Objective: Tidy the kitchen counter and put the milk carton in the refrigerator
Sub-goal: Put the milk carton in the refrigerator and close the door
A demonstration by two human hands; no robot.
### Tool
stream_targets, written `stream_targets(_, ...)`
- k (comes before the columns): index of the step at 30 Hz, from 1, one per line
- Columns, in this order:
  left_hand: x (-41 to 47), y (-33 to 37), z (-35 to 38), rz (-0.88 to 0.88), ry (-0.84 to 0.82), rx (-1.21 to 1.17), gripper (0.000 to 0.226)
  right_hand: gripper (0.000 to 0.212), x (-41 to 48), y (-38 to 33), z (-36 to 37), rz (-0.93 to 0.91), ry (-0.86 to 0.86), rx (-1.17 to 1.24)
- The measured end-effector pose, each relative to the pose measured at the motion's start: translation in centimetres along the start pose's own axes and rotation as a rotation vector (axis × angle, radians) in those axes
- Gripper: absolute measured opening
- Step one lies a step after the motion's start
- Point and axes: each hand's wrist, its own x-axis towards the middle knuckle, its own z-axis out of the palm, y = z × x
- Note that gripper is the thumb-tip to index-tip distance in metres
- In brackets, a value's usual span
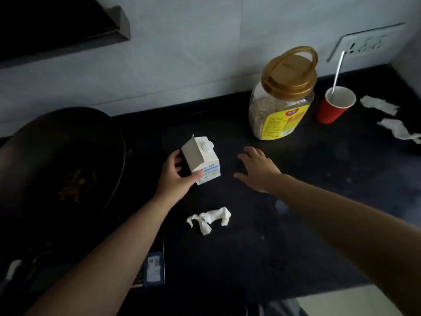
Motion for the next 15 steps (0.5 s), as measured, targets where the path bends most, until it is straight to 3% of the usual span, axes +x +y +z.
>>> stream_targets(5, 1.0, -0.5, 0.4, 0.054, -0.041, -0.073, 0.070, 0.067, 1.0, 0.4, 1.5, -0.035, 0.009, -0.087)
stream_targets(15, -0.3, -0.5, 2.3, 0.016, 0.105, -0.091, 0.075, 0.066, 1.1, 2.2, 3.8, -0.119, 0.086, -0.121)
